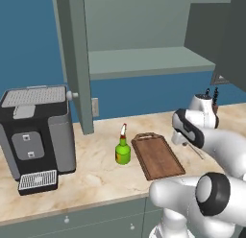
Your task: Grab the spray bottle from the cabinet, then place it next to the cutting board for sanitizing. Then grab the dish brush from the countertop next to the sink and place it next to the cutting board.
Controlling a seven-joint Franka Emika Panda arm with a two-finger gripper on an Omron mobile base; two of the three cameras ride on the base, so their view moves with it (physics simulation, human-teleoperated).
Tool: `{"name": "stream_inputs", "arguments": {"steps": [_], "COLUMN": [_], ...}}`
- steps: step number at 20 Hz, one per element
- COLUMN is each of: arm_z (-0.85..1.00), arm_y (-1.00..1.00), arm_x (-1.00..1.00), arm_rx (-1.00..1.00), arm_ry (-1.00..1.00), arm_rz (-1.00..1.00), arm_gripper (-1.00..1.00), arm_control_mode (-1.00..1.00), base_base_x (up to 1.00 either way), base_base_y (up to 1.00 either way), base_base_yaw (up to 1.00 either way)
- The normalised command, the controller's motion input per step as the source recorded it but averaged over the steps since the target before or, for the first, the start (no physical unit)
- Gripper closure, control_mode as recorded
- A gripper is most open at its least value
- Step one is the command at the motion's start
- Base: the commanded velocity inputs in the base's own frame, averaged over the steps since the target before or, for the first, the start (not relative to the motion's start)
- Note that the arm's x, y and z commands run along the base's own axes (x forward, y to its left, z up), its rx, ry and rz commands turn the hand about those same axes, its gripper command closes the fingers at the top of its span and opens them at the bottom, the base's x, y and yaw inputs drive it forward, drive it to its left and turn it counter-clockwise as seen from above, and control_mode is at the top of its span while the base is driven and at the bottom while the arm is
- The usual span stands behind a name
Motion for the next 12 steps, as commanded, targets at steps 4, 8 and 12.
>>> {"name": "stream_inputs", "arguments": {"steps": [4,8,12], "arm_z": [-0.32,-0.42,-0.44], "arm_y": [-0.18,0.00,0.00], "arm_x": [0.08,0.17,0.23], "arm_rx": [0.00,0.00,0.00], "arm_ry": [0.00,0.00,0.01], "arm_rz": [0.00,0.00,0.00], "arm_gripper": [1.00,1.00,1.00], "arm_control_mode": [-1.00,-1.00,-1.00], "base_base_x": [0.00,0.00,0.00], "base_base_y": [0.00,0.00,0.00], "base_base_yaw": [0.00,0.00,0.00]}}
